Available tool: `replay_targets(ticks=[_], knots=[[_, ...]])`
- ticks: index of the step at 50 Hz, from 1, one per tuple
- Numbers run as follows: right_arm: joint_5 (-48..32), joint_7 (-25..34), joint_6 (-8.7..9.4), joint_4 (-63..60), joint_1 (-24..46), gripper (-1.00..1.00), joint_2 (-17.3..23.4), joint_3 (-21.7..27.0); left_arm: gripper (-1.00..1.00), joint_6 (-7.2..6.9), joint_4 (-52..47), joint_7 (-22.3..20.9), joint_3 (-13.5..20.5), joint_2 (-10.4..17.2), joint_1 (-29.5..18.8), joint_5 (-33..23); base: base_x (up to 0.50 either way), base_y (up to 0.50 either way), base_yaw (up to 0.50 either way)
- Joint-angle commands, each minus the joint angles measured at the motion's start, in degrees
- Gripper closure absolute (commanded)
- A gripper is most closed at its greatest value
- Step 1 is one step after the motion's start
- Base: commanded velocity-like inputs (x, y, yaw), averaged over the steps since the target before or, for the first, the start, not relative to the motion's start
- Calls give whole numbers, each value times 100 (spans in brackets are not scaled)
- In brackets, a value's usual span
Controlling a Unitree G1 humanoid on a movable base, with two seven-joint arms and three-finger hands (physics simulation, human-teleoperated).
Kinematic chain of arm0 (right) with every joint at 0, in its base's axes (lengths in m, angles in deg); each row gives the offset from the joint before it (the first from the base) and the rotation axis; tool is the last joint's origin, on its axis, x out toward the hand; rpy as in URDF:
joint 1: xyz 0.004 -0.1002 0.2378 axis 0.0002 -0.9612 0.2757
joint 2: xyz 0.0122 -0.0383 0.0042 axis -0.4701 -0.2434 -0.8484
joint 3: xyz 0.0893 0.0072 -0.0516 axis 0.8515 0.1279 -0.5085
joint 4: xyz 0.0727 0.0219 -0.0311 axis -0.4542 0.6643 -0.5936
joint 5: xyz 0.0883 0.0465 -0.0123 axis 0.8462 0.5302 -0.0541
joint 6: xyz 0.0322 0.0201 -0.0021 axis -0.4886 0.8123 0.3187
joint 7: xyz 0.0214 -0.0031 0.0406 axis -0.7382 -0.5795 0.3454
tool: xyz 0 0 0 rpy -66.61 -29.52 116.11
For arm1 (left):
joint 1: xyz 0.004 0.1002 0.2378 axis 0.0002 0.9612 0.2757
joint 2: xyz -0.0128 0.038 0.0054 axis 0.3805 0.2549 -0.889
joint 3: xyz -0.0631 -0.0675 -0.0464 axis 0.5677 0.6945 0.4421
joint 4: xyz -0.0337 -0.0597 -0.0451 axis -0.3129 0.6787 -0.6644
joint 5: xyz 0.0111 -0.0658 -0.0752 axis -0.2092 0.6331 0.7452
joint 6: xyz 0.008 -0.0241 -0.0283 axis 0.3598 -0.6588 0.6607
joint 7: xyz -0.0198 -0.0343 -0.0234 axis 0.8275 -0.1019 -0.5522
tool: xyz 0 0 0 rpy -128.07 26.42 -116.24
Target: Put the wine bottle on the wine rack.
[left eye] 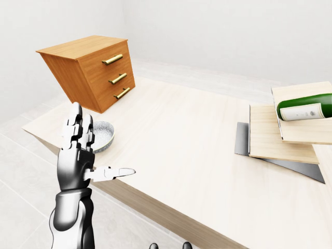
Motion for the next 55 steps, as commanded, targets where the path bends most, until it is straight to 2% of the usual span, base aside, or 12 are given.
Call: replay_targets(ticks=[1,17,23,24,27,28,30,31,32,36,44,55], knots=[[-172,-476,-1,-90,-296,100,-84,-58,-100,0,34,0,-15,6,-2,-12,0,0,0],[151,-895,-1,-413,-715,100,-68,118,-100,0,-12,-2,-31,-8,30,-20,0,0,0],[245,-1051,-1,-557,-841,51,-45,197,-100,0,26,1,-38,-14,29,-35,0,0,0],[10,76,-1,-47,-739,40,65,-137,-100,0,16,4,-58,-23,35,-41,0,0,0],[-632,127,-1,1150,-529,9,424,-340,-100,0,25,4,-66,-18,34,-47,0,0,0],[-781,789,-1,1676,-335,-14,434,-511,-100,0,2,-5,-36,-5,34,-29,0,0,0],[-1066,987,-1,2150,48,-16,418,-702,-100,0,8,-3,-43,-10,34,-35,0,0,0],[-1073,840,-1,1816,14,-56,449,-672,-100,0,13,-3,-51,-12,37,-42,0,0,0],[-1034,697,-1,1566,-71,-70,454,-602,-100,0,11,-6,-55,-14,44,-43,0,0,0],[-604,-112,-1,263,-672,-100,319,-73,-100,0,32,-9,-40,-13,36,-36,0,0,0],[148,-1185,-1,-850,-1300,-100,235,650,-100,0,102,-19,-29,-8,26,-32,0,0,0],[-581,29,-1,804,-711,-100,546,-94,-100,0,127,-12,-41,-8,26,-34,0,0,0]])
